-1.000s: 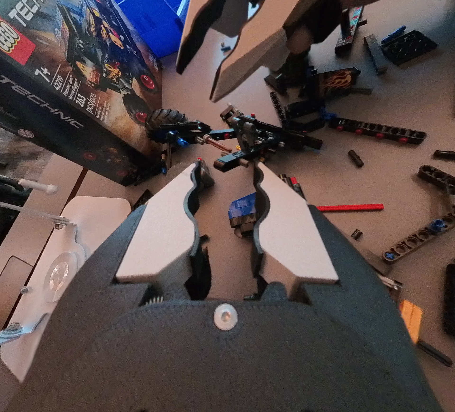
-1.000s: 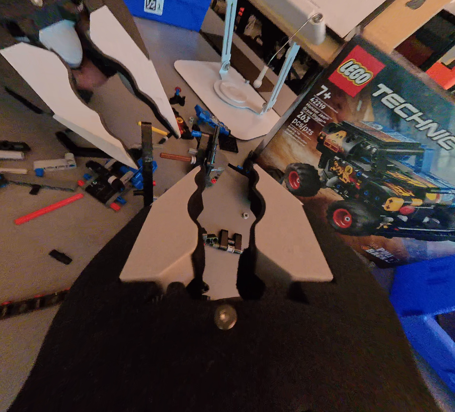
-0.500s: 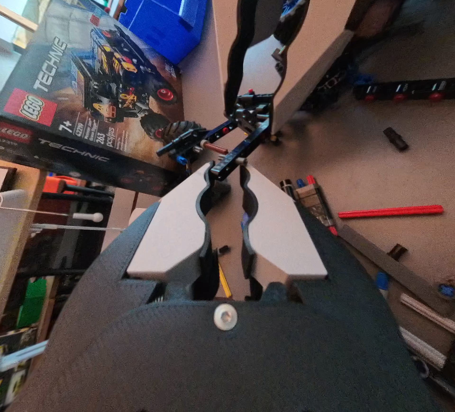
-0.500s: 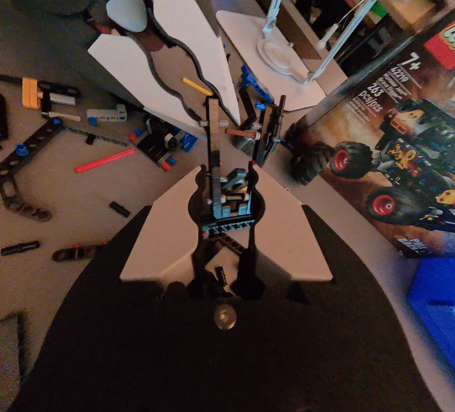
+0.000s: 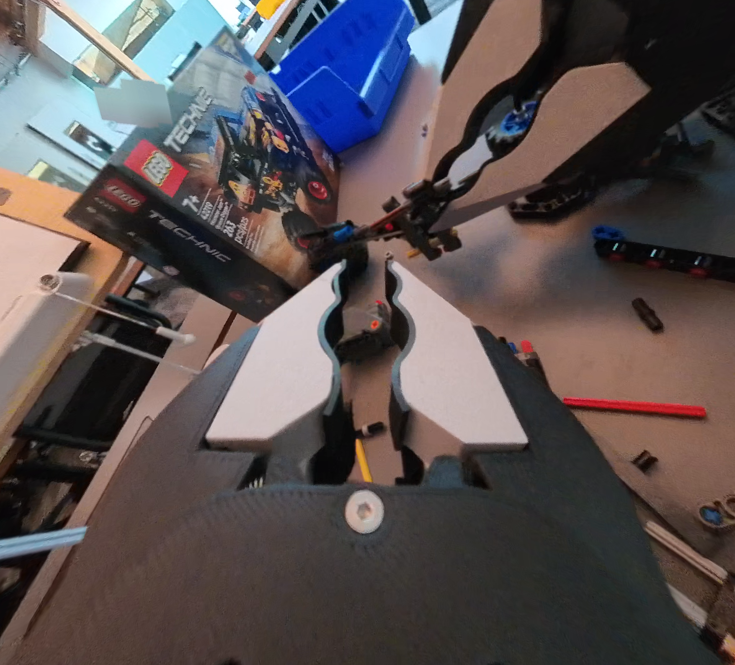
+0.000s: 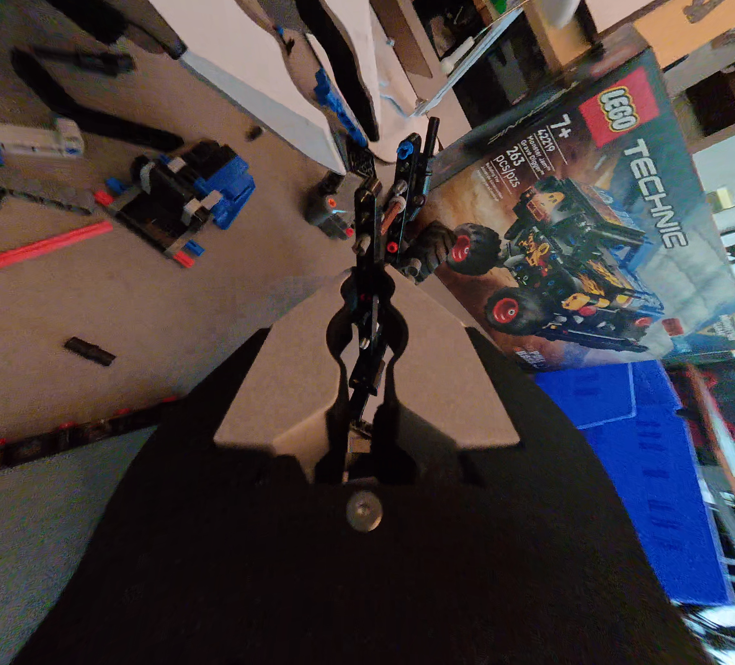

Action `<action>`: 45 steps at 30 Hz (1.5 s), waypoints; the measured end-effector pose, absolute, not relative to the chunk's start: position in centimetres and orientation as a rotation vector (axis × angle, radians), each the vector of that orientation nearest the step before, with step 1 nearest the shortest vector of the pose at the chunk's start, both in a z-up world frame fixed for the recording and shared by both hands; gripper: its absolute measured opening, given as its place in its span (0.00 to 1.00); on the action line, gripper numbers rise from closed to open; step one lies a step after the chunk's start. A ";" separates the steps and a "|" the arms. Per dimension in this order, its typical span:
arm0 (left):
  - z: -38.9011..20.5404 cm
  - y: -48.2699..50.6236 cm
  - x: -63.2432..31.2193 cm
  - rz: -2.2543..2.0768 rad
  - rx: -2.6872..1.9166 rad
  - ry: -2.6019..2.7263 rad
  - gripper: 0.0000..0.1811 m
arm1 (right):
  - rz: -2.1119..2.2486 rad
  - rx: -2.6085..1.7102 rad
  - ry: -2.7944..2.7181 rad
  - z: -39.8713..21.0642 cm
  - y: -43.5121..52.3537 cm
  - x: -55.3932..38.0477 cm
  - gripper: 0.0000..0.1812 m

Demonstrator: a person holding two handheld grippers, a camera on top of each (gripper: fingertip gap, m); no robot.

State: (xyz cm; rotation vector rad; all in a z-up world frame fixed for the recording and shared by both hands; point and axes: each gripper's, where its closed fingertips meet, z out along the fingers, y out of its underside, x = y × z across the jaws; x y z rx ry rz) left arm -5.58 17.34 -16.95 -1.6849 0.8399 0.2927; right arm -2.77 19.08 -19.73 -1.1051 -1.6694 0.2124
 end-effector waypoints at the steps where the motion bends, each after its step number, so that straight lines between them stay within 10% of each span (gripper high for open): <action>1: -16.4 17.5 -6.0 0.272 -1.678 0.798 0.12 | 0.313 -1.130 -1.638 -19.1 18.9 -2.6 0.03; 7: -15.5 16.5 -4.3 -0.164 -1.688 0.678 0.31 | 1.015 -1.093 -1.545 -14.6 15.4 -0.9 0.03; 16: -14.3 12.7 0.3 -0.581 -1.602 0.794 0.08 | 1.502 -1.005 -1.670 -13.6 10.7 0.8 0.04; 30: -15.7 13.9 -1.2 -0.468 -1.710 0.737 0.05 | 1.328 -1.077 -1.464 -12.1 14.6 0.6 0.15; 45: -16.0 14.3 -0.6 -0.266 -1.705 0.815 0.05 | 1.225 -1.099 -1.523 -13.3 13.8 -0.8 0.03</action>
